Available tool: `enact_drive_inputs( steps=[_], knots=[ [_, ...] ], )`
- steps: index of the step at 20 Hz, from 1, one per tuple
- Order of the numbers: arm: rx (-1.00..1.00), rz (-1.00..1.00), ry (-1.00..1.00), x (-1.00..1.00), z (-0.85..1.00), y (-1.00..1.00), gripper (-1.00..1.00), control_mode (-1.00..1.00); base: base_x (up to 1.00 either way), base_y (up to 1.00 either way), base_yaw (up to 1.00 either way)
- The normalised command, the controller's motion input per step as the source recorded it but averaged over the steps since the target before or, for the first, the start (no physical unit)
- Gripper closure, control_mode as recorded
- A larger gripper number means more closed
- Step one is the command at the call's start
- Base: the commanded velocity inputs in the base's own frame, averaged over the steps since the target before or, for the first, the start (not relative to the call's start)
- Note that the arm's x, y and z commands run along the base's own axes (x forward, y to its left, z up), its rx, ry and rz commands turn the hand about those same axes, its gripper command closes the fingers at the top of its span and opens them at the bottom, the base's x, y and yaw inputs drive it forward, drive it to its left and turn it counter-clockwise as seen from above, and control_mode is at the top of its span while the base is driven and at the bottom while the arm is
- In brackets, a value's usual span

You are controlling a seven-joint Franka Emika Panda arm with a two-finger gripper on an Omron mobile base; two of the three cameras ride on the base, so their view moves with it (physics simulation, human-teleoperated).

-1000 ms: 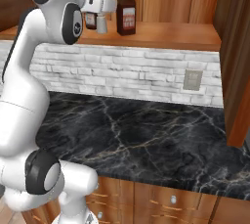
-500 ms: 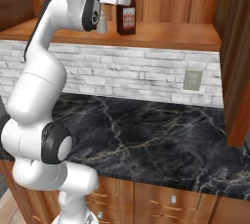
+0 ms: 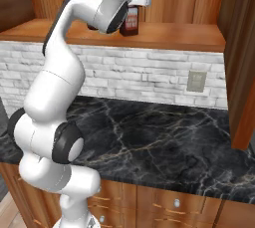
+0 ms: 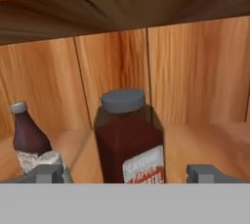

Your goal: Collect the paprika, ketchup, and shaker from the cabinet and place them next to the stove.

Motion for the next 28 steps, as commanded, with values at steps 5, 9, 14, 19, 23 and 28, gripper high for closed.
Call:
enact_drive_inputs(
  steps=[5, 9, 14, 19, 23, 28],
  knots=[
    [-0.01, 0.26, 0.0, 0.0, -0.3, -0.37, -1.0, -1.0, 0.0, 0.0, 0.0],
    [0.0, 0.16, 0.0, 0.0, -0.09, -0.12, -1.0, -1.0, 0.0, 0.0, 0.0],
    [0.0, 0.06, 0.02, 0.03, 0.0, 0.0, -1.0, -1.0, 0.0, 0.0, 0.0],
    [0.0, 0.08, 0.01, 0.13, -0.01, 0.0, -1.0, -1.0, 0.0, 0.0, 0.0],
    [0.0, 0.1, 0.0, 0.18, -0.01, -0.06, -1.0, -1.0, 0.0, 0.0, 0.0],
    [0.0, 0.02, 0.0, 0.12, 0.0, -0.02, -1.0, -1.0, 0.0, 0.0, 0.0]
  ],
)
